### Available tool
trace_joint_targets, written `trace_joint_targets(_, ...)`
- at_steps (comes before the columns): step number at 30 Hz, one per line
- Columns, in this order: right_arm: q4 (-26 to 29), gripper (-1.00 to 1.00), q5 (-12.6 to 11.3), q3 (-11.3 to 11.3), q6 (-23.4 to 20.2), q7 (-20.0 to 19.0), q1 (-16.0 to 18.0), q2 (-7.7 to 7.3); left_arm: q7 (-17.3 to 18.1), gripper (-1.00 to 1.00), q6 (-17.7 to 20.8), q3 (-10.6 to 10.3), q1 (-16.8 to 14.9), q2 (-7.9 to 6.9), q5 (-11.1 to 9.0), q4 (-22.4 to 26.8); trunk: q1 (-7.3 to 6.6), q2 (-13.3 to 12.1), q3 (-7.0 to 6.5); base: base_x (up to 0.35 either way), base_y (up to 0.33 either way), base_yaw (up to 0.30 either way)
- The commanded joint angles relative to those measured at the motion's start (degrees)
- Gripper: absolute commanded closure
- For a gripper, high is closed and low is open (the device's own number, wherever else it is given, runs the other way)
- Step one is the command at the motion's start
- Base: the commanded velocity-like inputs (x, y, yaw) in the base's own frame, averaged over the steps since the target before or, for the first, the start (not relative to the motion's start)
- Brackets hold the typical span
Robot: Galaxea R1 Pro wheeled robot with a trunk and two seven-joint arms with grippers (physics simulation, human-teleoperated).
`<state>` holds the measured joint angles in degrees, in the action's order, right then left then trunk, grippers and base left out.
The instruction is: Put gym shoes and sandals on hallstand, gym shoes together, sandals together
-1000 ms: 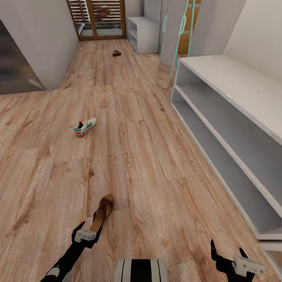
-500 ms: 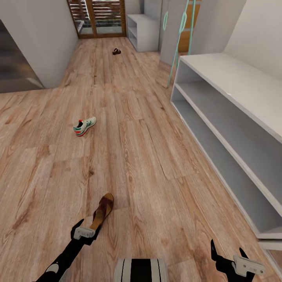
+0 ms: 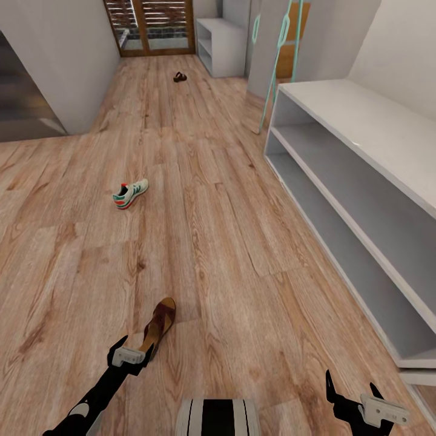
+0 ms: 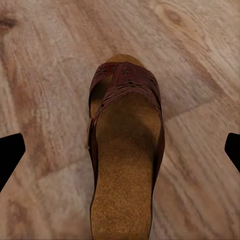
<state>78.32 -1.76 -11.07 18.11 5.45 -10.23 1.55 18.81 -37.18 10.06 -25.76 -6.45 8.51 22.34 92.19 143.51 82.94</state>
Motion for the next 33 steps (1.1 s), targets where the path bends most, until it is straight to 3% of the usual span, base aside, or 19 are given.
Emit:
trace_joint_targets(1,0.0,-1.0,0.0,0.0,0.0,0.0,0.0,0.01,0.0,-1.0,0.0,0.0,-0.1,-0.05,0.0,-0.2,0.0,0.0,0.03,0.0,0.0,0.0)
trace_joint_targets(33,-0.1,-1.0,0.0,0.0,0.0,0.0,0.1,0.0,-0.1,-1.0,0.0,-0.2,-0.4,0.42,0.0,-0.9,0.0,0.0,1.0,0.0,0.0,0.0)
